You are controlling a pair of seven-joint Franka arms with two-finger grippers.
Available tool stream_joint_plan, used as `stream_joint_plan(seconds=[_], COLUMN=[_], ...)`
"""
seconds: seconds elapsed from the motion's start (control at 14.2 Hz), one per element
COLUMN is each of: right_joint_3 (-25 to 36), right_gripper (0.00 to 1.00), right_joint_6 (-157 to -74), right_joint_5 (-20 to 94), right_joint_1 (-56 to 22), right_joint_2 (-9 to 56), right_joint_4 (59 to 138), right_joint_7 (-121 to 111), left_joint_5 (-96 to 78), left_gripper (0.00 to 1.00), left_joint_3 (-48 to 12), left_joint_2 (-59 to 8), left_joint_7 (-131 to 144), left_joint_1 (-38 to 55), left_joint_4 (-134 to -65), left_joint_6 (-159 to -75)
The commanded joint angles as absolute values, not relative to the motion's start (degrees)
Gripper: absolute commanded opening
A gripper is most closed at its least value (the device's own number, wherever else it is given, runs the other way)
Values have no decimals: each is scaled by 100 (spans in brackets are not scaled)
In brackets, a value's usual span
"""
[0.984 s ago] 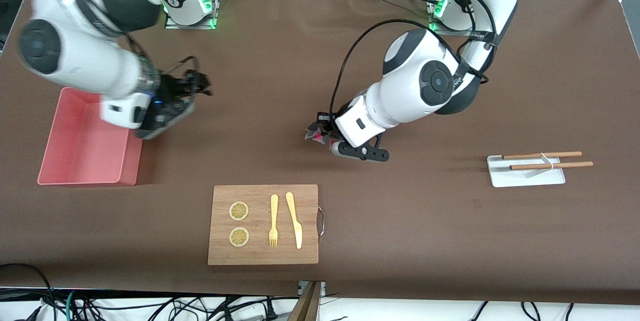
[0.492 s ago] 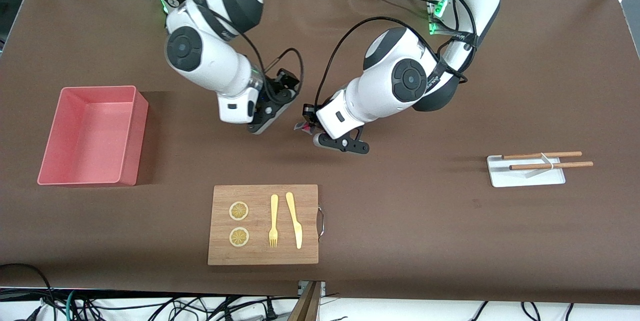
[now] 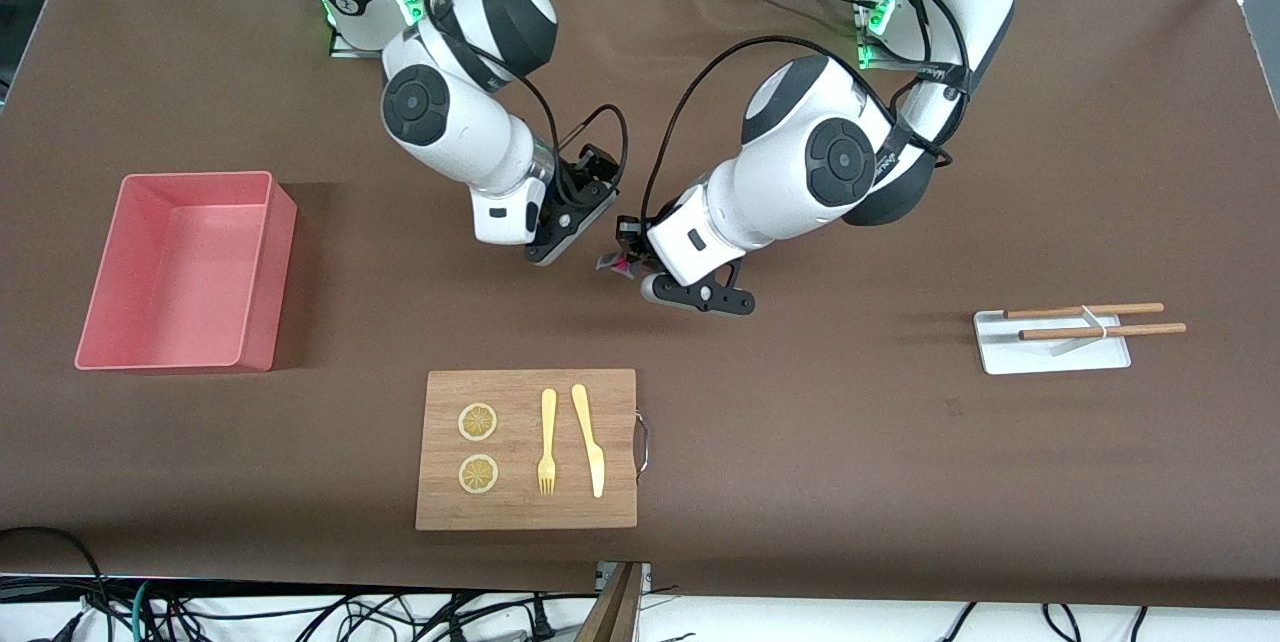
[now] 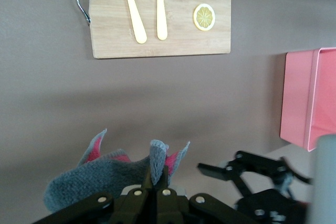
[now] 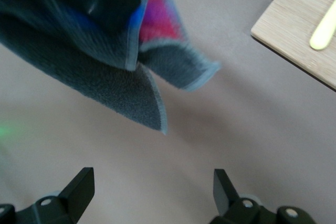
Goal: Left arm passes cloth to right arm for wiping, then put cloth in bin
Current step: 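Grasp the cloth with the right gripper beside the left gripper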
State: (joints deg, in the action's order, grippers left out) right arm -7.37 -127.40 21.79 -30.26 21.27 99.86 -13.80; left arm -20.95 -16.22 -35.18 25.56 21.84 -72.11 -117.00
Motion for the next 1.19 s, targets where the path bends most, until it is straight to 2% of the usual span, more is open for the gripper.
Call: stream_joint_plan(seconds=[0.0,0.7,0.77,0.84,0.91,0.98,1.12], right_joint_3=[-896,-905,-905,-905,-905,-905,-905], right_gripper=[100,98,90,77,59,47,33], right_joint_6=[-13253,-13886,-13887,-13852,-13825,-13825,-13816], right_joint_5=[2494,2751,2760,2760,2760,2760,2760], right_joint_1=[-2997,-3190,-3182,-3182,-3173,-3173,-3182], right_joint_2=[2223,2865,2891,2883,2883,2874,2874], right_joint_4=[10134,9642,9598,9537,9475,9475,9422], right_joint_7=[-1450,-1380,-1371,-1388,-1380,-1275,-1161], left_joint_5=[-2162,-2013,-1995,-1995,-1995,-1995,-1995], left_gripper=[0,0,0,0,0,0,0], left_joint_3=[-1591,-1564,-1564,-1564,-1564,-1564,-1556], left_joint_2=[-3314,-3199,-3191,-3182,-3190,-3190,-3182], left_joint_7=[2960,3392,3401,3401,3401,3401,3401], left_joint_1=[2110,2101,2101,2101,2101,2101,2101], left_joint_4=[-7207,-7207,-7207,-7207,-7207,-7207,-7207], left_joint_6=[-11602,-11532,-11523,-11522,-11522,-11522,-11496])
